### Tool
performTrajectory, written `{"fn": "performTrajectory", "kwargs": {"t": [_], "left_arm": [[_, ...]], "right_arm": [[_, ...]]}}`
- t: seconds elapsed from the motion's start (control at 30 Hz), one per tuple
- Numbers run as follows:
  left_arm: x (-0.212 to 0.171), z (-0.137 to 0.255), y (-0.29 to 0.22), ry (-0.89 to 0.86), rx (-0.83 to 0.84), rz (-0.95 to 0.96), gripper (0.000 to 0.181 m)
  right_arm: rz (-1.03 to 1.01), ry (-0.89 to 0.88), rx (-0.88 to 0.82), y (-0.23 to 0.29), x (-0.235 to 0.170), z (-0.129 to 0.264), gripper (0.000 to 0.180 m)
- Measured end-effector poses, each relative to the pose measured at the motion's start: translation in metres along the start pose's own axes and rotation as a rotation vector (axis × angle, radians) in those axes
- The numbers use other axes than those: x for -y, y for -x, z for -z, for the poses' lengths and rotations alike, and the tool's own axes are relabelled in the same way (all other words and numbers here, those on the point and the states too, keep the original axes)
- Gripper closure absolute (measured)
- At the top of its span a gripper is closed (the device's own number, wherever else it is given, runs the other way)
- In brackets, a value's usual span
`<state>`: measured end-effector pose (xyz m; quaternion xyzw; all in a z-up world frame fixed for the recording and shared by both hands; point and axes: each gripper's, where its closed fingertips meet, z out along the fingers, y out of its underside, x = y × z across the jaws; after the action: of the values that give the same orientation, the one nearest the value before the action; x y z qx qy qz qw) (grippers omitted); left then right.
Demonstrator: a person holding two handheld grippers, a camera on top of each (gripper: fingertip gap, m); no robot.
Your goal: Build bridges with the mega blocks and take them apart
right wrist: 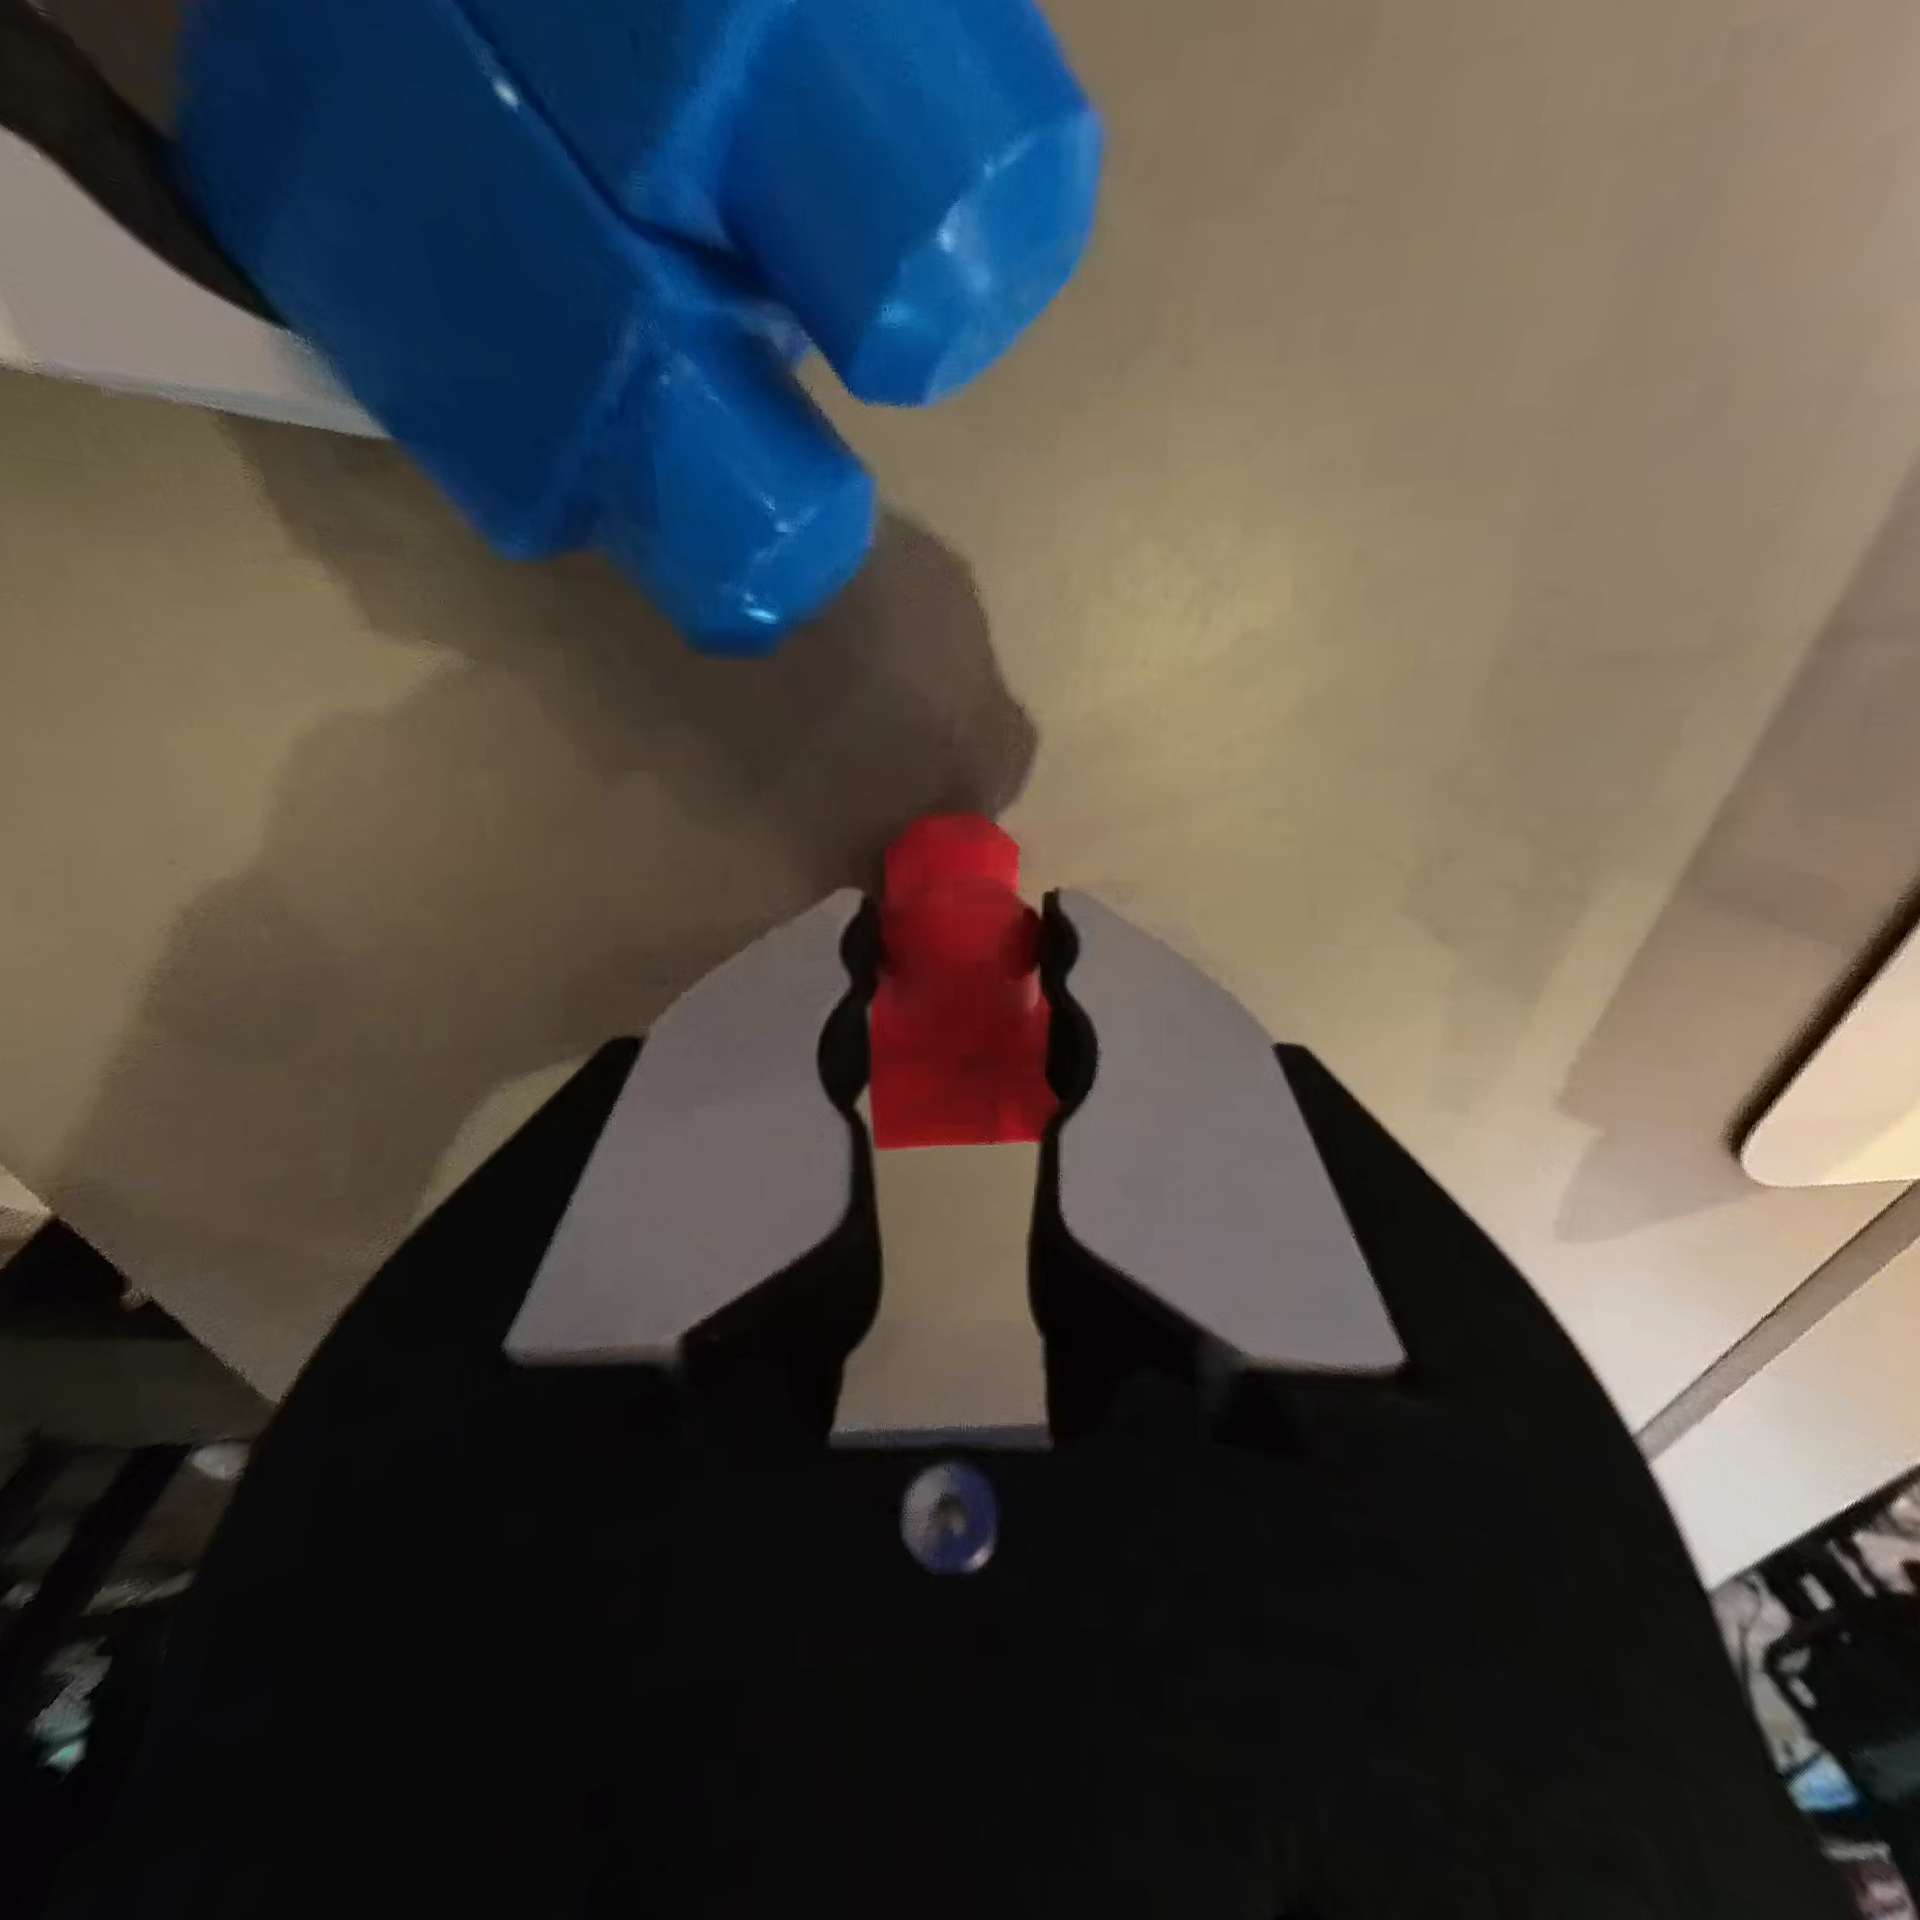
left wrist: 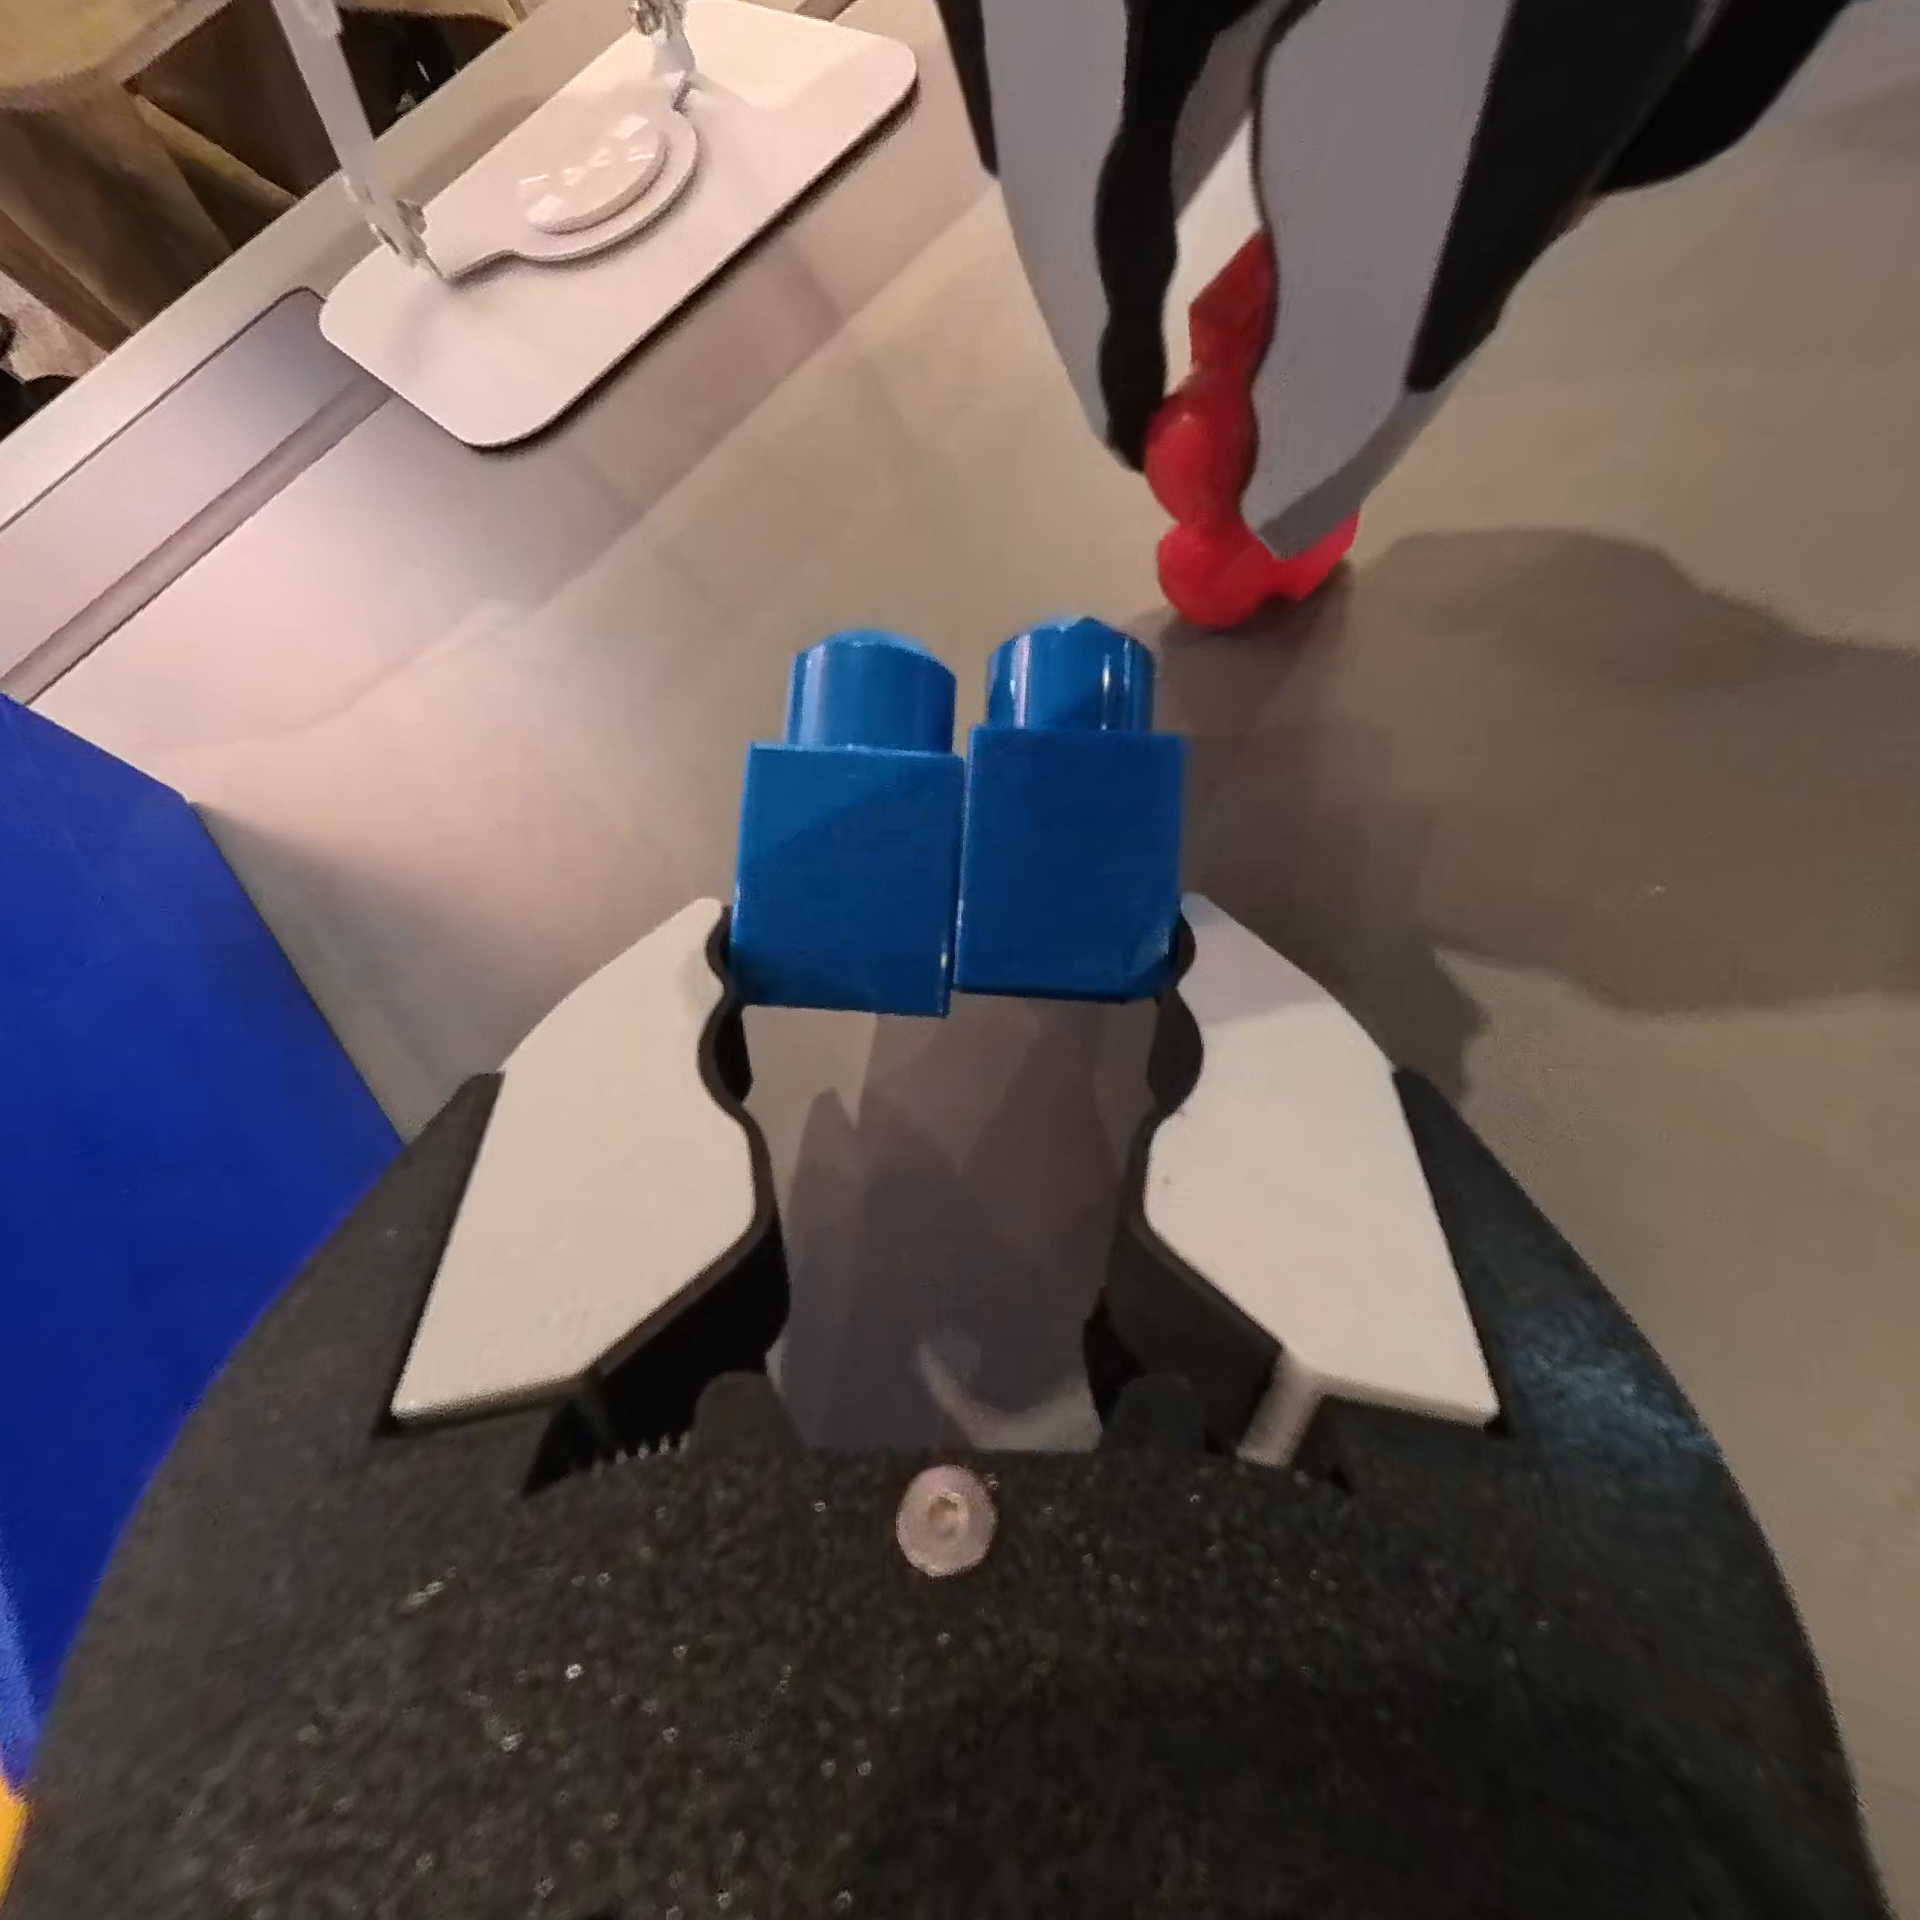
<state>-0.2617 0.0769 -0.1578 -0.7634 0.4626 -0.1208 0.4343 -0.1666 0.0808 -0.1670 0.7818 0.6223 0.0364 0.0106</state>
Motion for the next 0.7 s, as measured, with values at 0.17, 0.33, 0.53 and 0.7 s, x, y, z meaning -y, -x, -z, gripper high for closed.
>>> {"fn": "performTrajectory", "kwargs": {"t": [0.17,0.33,0.53,0.7], "left_arm": [[0.001,0.000,-0.003,-0.012,-0.026,0.010,0.105],[0.017,0.007,-0.009,-0.084,-0.017,-0.013,0.105],[0.048,0.019,-0.025,-0.201,0.017,-0.084,0.105],[0.073,0.025,-0.047,-0.271,0.046,-0.174,0.105]], "right_arm": [[-0.047,-0.076,-0.007,-0.001,-0.006,0.008,0.150],[-0.217,-0.626,-0.103,-0.009,-0.006,0.075,0.150],[-0.696,-1.603,0.107,0.006,-0.053,0.159,0.151],[-0.832,-1.869,0.261,0.025,-0.076,0.143,0.151]]}}
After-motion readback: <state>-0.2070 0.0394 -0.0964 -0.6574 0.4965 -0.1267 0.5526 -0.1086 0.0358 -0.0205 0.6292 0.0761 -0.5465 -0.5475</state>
